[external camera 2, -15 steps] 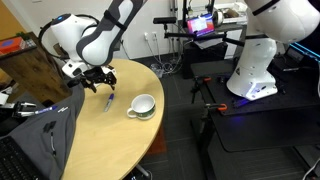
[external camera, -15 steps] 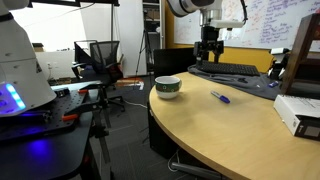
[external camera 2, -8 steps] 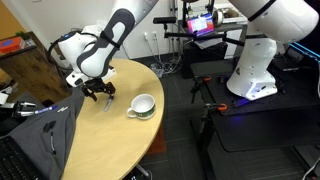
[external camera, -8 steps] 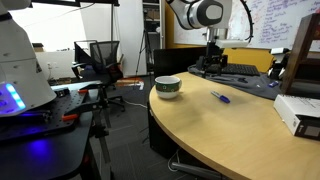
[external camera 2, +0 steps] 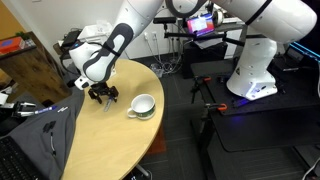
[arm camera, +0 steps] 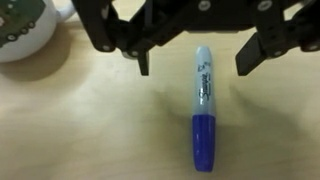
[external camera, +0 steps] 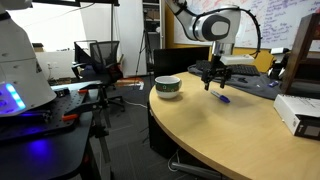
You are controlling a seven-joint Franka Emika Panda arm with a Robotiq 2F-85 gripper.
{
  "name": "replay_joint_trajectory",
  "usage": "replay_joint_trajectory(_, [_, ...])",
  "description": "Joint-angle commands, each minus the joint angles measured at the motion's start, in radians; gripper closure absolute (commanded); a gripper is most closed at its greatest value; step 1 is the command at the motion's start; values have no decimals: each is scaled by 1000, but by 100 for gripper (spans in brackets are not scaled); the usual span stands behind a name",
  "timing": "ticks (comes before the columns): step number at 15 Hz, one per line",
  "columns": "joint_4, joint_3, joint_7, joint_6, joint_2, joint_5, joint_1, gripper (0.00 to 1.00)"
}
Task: Put the marker in the mug
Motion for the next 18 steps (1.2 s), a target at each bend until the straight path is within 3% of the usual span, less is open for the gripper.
replay_joint_trajectory(1, [83,19,-25,-43,53,23,-7,7])
replay_joint_trajectory(2, [93,22,-24,-47,62,25,-6,8])
replay_joint_trajectory(3, [106,22,-22,-52,72,25,-5,22])
replay_joint_trajectory(5, [128,23,-19,-63,89,26,-3,25])
replay_joint_trajectory(8, [156,23,-15,-83,111,29,-2,57])
replay_joint_trajectory(14, [180,43,-36,-122,117,58,-16,100])
replay_joint_trajectory(15, [175,47,-41,-134,111,67,-20,94])
replay_joint_trajectory(18, [150,94,-145,-214,80,109,-60,94])
